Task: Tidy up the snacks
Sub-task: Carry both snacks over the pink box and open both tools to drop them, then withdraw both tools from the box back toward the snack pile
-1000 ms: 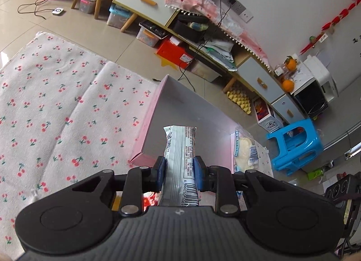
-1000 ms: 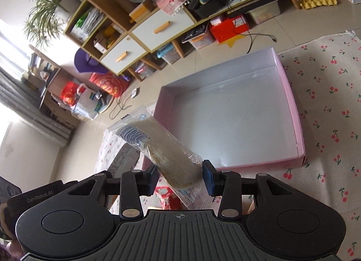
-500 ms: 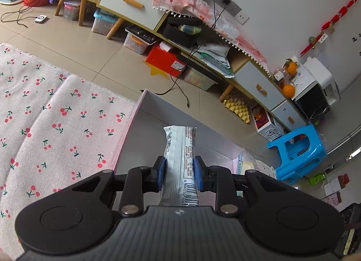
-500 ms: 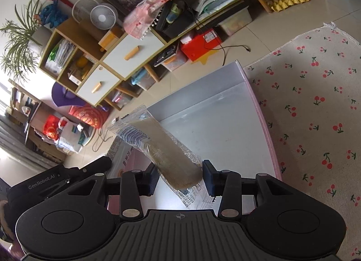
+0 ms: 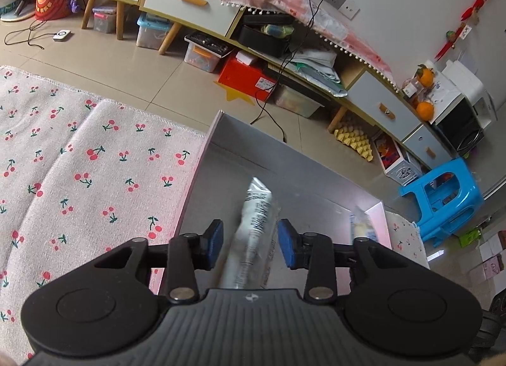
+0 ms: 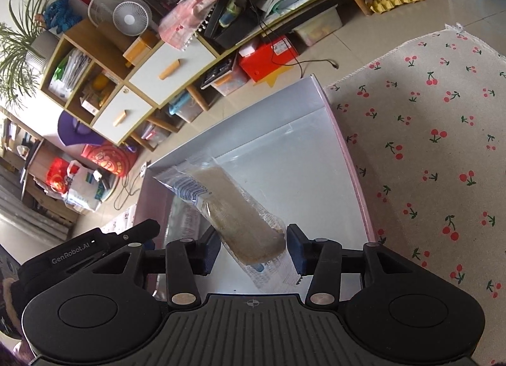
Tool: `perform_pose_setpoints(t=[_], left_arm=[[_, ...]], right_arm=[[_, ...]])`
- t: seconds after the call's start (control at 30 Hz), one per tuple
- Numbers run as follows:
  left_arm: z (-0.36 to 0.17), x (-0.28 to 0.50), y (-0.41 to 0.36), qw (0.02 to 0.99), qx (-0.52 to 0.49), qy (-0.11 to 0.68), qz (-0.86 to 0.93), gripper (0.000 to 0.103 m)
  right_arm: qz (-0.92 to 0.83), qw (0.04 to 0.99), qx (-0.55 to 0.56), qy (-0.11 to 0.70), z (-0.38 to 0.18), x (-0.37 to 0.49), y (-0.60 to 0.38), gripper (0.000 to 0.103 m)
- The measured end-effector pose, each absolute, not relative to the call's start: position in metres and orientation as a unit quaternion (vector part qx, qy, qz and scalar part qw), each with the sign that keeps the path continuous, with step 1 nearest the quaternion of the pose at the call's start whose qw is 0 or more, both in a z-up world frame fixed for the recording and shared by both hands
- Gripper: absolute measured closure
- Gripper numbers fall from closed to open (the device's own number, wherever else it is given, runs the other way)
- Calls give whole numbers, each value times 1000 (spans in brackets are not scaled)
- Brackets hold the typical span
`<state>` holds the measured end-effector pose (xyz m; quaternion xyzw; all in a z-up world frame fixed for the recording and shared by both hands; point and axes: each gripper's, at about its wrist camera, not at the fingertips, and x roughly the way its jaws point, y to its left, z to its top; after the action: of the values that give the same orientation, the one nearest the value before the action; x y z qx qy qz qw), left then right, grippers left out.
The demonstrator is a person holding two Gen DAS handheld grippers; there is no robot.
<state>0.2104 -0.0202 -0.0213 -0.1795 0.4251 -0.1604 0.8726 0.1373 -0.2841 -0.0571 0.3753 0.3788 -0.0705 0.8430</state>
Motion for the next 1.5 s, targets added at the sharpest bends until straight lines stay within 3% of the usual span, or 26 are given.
perform_pose_setpoints(t=[0.03,0.1,0.17,1.03,1.5], left_arm=[[-21,210,-20,873,-180,424,-160,54],[-19,210,-20,872,-180,425,-163,53],[-18,209,-21,871,-175,428,-167,50],[22,143,-3,888,-74,430,-147,12],[14,106,13,889,-16,438,-129,2]], right_arm=[[-66,842,380,377,-56,137,-285,50],[-67,847,374,372,-51,136,-283,34],[-72,855,357,369,-44,135,-280,30],[-76,867,291,396,11,73,-249,16],[-42,887,180,423,13,41,-199,13]])
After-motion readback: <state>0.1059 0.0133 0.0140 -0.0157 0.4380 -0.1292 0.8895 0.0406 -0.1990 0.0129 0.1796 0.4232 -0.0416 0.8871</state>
